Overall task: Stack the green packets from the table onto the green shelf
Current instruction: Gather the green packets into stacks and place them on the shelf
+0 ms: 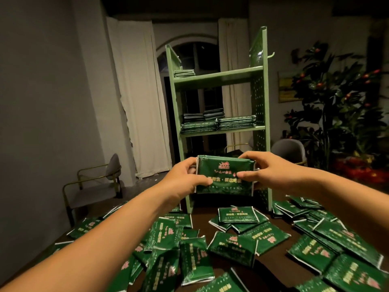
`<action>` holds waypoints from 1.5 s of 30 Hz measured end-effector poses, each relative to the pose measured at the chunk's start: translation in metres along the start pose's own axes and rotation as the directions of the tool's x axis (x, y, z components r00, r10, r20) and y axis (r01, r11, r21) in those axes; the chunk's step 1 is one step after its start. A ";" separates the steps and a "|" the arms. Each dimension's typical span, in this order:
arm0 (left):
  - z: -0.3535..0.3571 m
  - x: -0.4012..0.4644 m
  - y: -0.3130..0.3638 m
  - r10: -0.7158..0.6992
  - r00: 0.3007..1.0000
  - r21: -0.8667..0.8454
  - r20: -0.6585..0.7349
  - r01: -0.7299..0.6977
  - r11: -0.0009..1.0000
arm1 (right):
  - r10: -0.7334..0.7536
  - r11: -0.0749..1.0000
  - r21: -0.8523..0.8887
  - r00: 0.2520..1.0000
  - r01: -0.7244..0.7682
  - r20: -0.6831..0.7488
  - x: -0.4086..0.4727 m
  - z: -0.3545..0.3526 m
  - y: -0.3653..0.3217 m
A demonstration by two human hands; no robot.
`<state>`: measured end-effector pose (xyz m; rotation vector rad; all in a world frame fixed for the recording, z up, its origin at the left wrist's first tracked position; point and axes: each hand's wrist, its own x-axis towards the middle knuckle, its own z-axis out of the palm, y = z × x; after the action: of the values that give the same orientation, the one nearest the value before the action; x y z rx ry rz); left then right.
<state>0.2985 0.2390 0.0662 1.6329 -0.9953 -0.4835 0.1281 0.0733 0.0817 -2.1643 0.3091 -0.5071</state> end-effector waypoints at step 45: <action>0.028 0.142 0.089 0.533 0.835 0.916 0.137 -0.312 0.254 | -0.799 0.261 -0.962 0.577 0.084 -0.167 0.088 -0.115 -0.017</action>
<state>0.3258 0.1053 0.1667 2.1585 -1.6436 0.8269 0.1537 -0.0321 0.1788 -3.0833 0.2866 -1.9242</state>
